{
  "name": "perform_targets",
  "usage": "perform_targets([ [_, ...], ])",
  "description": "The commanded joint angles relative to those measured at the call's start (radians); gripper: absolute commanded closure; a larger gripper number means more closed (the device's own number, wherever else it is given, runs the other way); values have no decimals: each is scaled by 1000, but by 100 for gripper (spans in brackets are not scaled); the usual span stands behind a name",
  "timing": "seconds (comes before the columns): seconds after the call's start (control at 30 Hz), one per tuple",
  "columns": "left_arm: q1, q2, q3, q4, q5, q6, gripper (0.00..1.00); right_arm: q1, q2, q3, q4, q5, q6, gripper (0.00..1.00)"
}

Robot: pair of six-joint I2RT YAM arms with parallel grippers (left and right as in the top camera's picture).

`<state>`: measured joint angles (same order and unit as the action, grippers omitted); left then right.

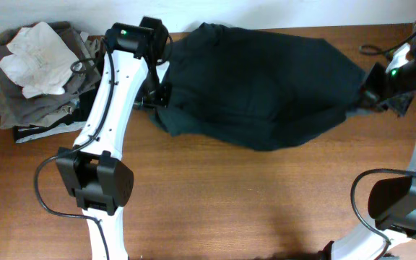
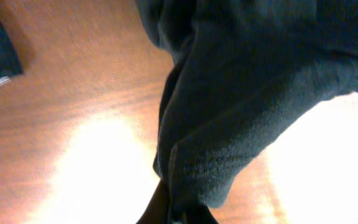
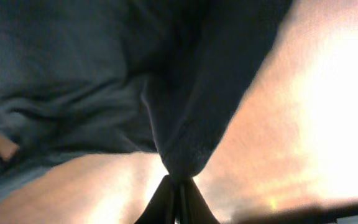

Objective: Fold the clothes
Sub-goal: 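Lift the shirt with both grippers and swing it up and back, then lay the shirt flat on the table, pulling both grippers toward the front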

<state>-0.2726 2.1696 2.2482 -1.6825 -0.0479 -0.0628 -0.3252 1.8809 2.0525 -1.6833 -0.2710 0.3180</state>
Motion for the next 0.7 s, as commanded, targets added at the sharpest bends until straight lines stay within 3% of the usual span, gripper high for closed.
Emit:
perform_targets([
  [0.0, -23, -24, -35, -6, 28, -60, 99, 3, -109, -128, 42, 45, 25, 96],
  [0.27, -136, -126, -126, -6, 16, -102, 99, 3, -353, -343, 77, 222, 87, 96],
  [0.4, -162, -242, -301, -4, -116, -192, 100, 3, -435, -474, 122, 231, 87, 96],
  [0.67, -150, -469, -723, 112, -42, -237, 99, -23, -488, -726, 235, 232, 110, 96],
])
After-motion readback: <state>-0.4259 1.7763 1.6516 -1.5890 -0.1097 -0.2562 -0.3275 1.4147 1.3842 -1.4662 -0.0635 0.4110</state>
